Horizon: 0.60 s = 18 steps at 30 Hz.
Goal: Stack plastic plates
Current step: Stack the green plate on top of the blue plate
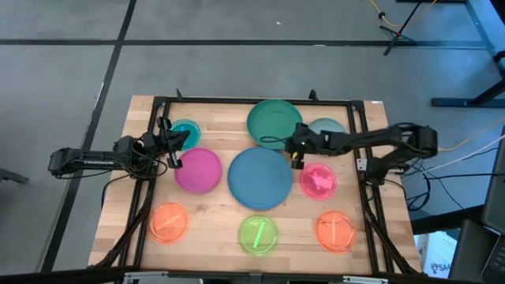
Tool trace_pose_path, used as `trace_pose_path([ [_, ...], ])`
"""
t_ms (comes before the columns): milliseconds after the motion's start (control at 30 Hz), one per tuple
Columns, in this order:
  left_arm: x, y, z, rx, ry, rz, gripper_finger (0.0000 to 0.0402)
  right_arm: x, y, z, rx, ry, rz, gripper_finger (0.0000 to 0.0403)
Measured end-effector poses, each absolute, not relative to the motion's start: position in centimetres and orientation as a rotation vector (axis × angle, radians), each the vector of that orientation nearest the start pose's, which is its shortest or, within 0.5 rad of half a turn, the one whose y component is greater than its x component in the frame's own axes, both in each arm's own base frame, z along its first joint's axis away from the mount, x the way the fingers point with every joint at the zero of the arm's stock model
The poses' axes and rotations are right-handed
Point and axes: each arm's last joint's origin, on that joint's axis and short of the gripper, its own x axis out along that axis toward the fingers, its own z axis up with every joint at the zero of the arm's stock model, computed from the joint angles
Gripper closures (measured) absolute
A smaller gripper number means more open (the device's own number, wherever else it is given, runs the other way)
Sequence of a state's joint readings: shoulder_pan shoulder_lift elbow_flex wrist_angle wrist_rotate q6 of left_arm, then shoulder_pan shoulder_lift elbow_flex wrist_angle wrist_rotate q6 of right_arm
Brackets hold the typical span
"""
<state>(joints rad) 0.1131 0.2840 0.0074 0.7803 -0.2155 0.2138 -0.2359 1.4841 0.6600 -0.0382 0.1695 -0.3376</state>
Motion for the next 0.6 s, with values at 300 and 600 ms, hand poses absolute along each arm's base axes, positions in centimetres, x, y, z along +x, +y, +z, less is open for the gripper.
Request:
trace_pose_path([
  [300, 10.1, 1.8, 21.5, 0.180, -0.467, 0.383, 0.0398, 27.1, -7.6, 12.9, -0.430, 1.020, -0.287, 0.0232],
  [600, 10.1, 1.8, 21.4, 0.179, -0.466, 0.382, 0.0398, 27.0, -8.4, 12.1, -0.432, 1.054, -0.280, 0.0299],
])
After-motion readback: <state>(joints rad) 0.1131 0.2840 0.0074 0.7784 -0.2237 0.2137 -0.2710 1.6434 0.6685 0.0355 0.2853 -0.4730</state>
